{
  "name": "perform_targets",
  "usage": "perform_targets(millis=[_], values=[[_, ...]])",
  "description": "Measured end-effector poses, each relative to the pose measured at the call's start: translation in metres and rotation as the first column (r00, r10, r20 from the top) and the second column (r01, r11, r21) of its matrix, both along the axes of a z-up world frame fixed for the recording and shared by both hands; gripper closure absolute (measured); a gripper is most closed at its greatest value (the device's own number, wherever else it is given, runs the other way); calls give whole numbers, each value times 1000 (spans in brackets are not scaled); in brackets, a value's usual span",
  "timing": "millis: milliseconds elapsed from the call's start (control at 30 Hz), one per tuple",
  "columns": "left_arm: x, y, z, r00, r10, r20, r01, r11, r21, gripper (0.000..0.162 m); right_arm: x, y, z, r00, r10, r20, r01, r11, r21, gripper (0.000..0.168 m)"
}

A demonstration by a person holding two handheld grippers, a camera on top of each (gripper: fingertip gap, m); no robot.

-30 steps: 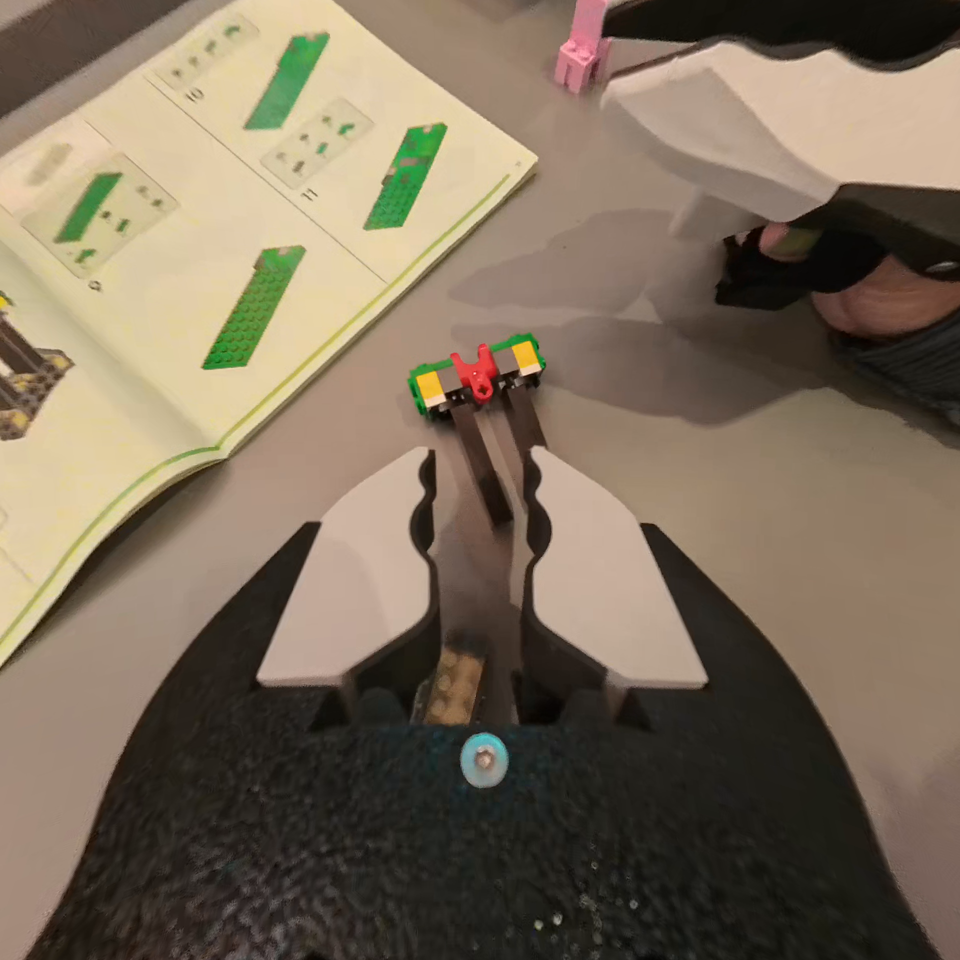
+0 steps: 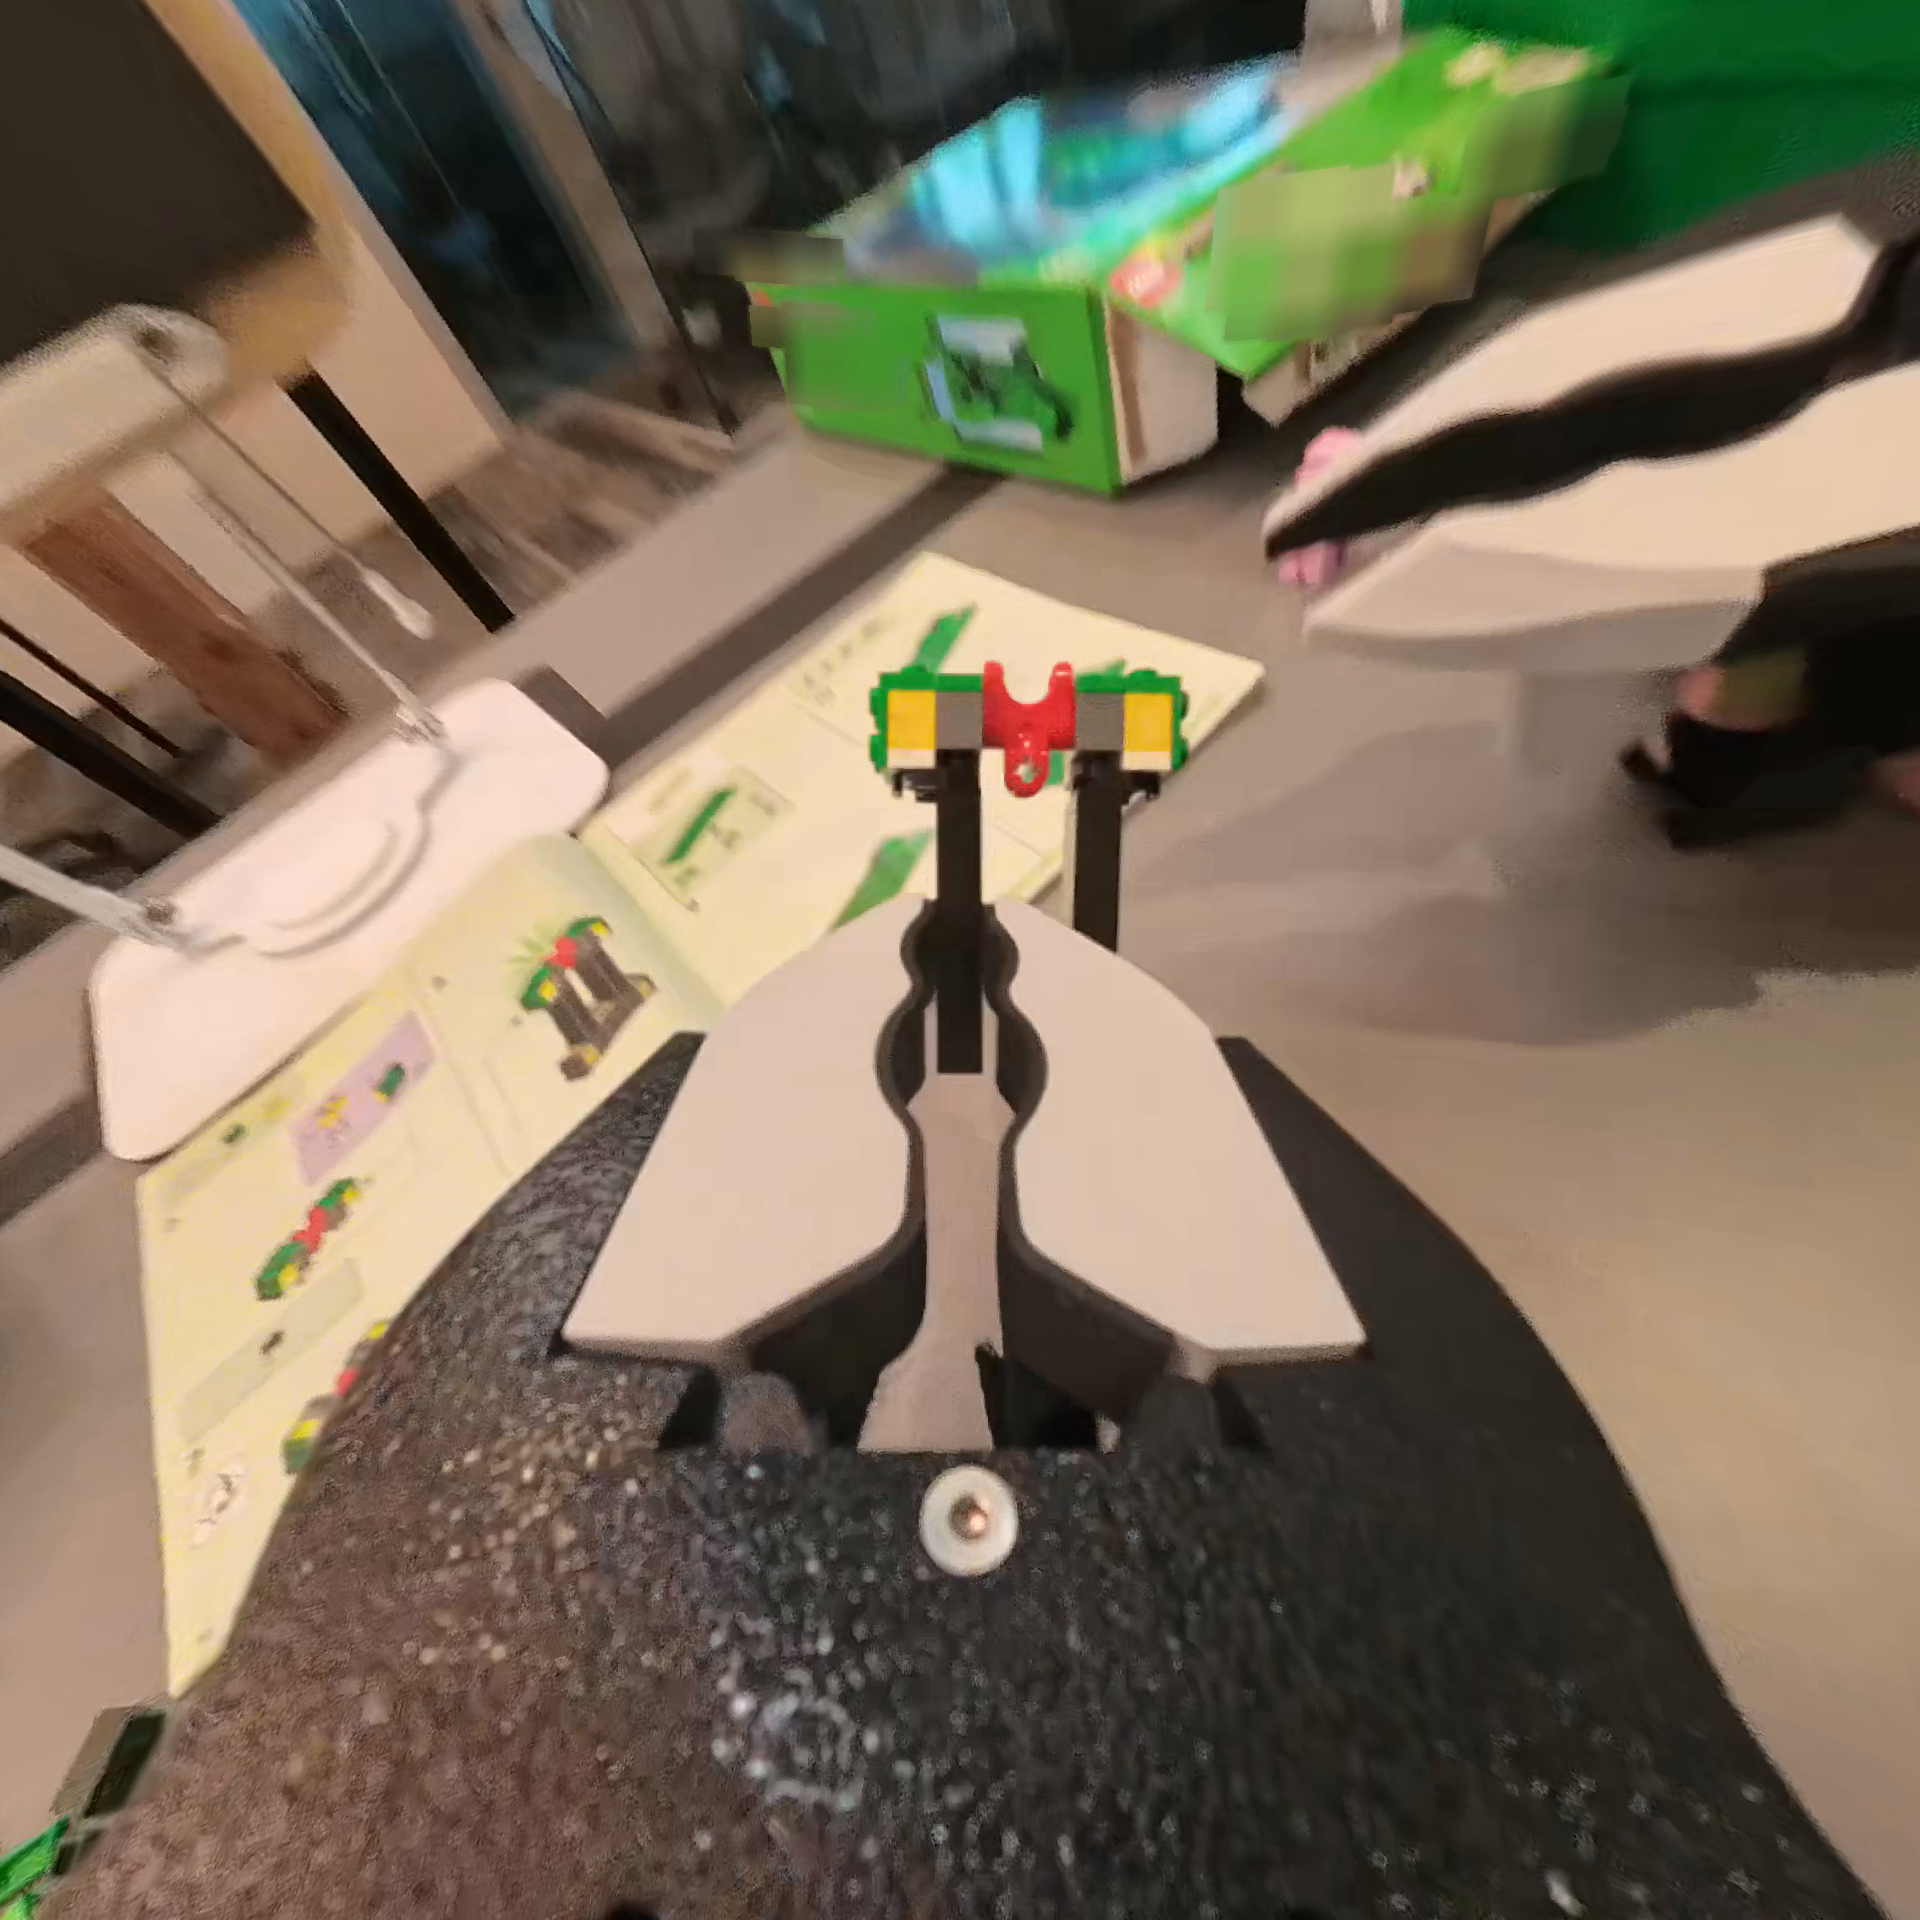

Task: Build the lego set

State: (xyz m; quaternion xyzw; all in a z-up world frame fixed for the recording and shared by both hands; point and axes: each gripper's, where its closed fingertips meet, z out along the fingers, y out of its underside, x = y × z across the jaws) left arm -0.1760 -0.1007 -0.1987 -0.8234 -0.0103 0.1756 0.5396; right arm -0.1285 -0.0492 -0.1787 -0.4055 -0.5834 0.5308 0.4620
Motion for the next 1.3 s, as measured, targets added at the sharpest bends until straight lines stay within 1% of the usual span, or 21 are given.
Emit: perform_targets(millis=[67,133,200,267,333,533,633,700,733,767,833,867,933,967,1033,1100,1133,1233,1300], values=[[-2,-2,11,998,18,-68,-13,998,68,155,0,-17,1,993,109,47,-100,981,-165,138],[-2,-3,21,989,43,-143,-26,993,118,155,-3,-26,-1,980,179,89,-140,932,-335,128],[2,-3,28,979,49,-199,-19,988,152,155,-3,-33,-2,960,262,97,-188,864,-467,127],[8,-1,33,966,44,-254,-1,986,165,155,-3,-36,1,946,316,72,-223,796,-563,127],[14,1,35,952,39,-305,14,986,169,155,-2,-37,4,941,335,39,-242,751,-615,129],[26,8,35,928,14,-371,50,986,162,155,-1,-39,9,933,361,-4,-275,703,-656,129],[32,10,36,913,8,-409,65,984,165,155,0,-39,10,931,364,-22,-285,687,-668,133],[35,11,36,905,1,-426,75,984,162,155,1,-39,13,928,371,-42,-301,678,-671,142],[37,12,35,904,-3,-428,80,984,162,151,2,-39,14,927,371,-49,-306,678,-668,148],[38,13,35,905,-6,-426,85,982,167,147,2,-38,14,929,366,-50,-304,682,-666,150],[42,14,31,912,-27,-410,102,982,161,140,4,-37,14,924,378,-48,-316,689,-653,150],[43,13,29,917,-42,-397,110,983,149,131,4,-36,14,920,389,-44,-324,696,-641,150],[47,11,26,925,-93,-369,151,980,132,120,6,-33,13,918,396,-30,-334,729,-597,150],[48,8,27,931,-111,-348,168,976,139,117,7,-32,11,918,395,-15,-333,754,-566,150],[50,3,29,946,-166,-278,217,962,166,113,10,-31,8,912,411,20,-348,797,-493,150],[58,0,30,947,-273,-171,303,934,186,108,15,-37,5,889,456,43,-397,815,-423,150],[63,-2,29,935,-337,-112,354,915,195,107,18,-43,4,873,484,53,-429,816,-386,150],[83,-9,28,848,-527,60,499,830,248,112,29,-63,-3,813,575,88,-536,799,-272,150],[89,-13,28,800,-585,134,539,798,271,114,36,-75,-7,777,620,110,-589,777,-222,150]])
